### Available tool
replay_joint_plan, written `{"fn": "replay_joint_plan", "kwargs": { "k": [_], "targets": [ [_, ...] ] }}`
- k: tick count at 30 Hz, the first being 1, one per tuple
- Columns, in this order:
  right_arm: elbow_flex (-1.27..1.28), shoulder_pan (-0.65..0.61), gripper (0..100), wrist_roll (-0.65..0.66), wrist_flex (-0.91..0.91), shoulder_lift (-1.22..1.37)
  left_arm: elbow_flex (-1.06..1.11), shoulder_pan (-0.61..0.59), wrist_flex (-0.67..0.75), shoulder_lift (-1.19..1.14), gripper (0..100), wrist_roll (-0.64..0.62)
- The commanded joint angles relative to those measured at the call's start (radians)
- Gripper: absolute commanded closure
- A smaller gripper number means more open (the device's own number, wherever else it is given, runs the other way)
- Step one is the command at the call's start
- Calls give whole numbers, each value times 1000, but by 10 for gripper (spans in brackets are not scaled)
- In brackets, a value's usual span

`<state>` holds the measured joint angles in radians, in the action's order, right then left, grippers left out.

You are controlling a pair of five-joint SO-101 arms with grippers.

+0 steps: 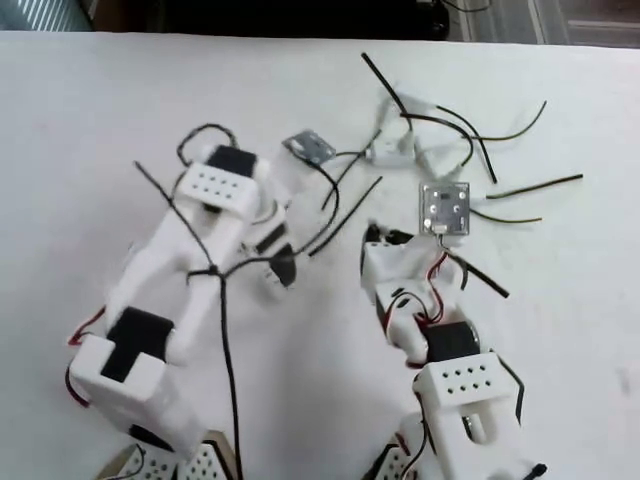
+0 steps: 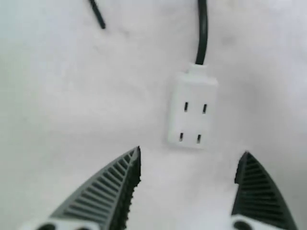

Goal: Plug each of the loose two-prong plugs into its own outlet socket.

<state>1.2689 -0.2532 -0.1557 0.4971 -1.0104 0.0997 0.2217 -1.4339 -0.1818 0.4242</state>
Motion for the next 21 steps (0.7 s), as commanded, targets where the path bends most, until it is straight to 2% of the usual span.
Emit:
{"fn": "replay_joint_plan", "kwargs": {
  "k": [1,7,15,17,21],
  "targets": [
    [-32,-59,981,91,45,-16,-84,-113,-48,65,719,-11],
    [-61,-214,981,153,137,-15,83,-217,-17,421,722,-9],
    [-218,-363,981,164,289,44,557,-383,218,895,727,-37],
    [-261,-394,981,178,294,124,660,-432,270,980,755,-81],
    [-370,-433,981,178,292,317,818,-504,353,1110,874,-100]
  ]
}}
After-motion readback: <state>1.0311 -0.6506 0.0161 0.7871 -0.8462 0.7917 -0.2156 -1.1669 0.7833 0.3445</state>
